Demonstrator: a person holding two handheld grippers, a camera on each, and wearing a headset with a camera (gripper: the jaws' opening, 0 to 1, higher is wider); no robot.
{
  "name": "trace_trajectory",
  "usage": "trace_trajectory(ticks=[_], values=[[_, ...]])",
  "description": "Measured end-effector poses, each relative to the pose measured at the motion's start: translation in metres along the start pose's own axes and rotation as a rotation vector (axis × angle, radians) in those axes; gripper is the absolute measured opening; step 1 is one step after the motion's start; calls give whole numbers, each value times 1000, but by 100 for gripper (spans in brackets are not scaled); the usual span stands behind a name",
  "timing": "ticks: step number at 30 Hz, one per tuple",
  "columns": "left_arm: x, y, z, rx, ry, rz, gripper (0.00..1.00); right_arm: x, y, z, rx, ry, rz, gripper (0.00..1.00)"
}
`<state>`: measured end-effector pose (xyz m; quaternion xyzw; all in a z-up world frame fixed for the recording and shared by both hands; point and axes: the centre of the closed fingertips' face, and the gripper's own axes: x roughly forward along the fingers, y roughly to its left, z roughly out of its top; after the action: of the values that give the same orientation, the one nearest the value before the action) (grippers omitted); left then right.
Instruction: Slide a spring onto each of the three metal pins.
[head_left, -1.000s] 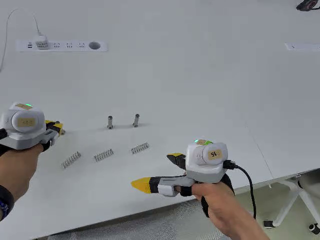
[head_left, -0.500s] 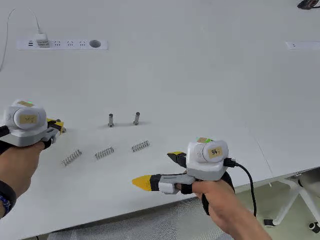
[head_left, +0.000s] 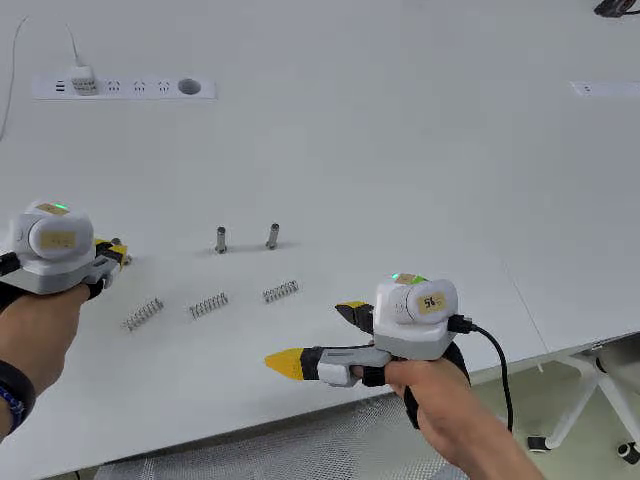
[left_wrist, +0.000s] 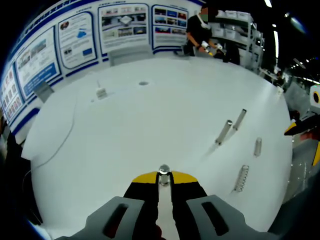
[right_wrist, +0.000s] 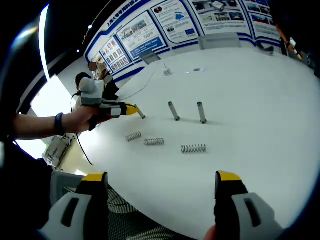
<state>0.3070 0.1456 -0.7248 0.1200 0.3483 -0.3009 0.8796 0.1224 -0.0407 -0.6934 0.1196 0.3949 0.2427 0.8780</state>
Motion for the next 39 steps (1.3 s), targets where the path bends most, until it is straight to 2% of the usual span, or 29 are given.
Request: trace_trajectory(ticks=[6, 11, 13, 18, 24, 29, 32, 39], values=[[0, 0, -4, -17, 6, -1, 9, -1, -1, 0, 1, -1, -2, 89], [-1, 0, -11, -40, 26, -11, 16, 0, -1, 0, 2, -4, -1, 89], [-2, -1, -16, -54, 41, -22, 19, 0, -1, 0, 1, -3, -1, 89], [-10, 1, -27, -75, 48, -17, 22, 2, 1, -1, 3, -3, 4, 89], [-22, 1, -42, -74, 61, -22, 25, 6, 3, -4, 1, 4, 12, 89], [-28, 1, -49, -80, 66, -26, 27, 9, 4, -4, -1, 6, 16, 89], [-32, -4, -58, -90, 87, -41, 28, 11, 5, -4, -3, 5, 20, 89], [-42, -14, -67, -79, 90, -63, 31, 16, 7, -10, -10, 14, 28, 89]])
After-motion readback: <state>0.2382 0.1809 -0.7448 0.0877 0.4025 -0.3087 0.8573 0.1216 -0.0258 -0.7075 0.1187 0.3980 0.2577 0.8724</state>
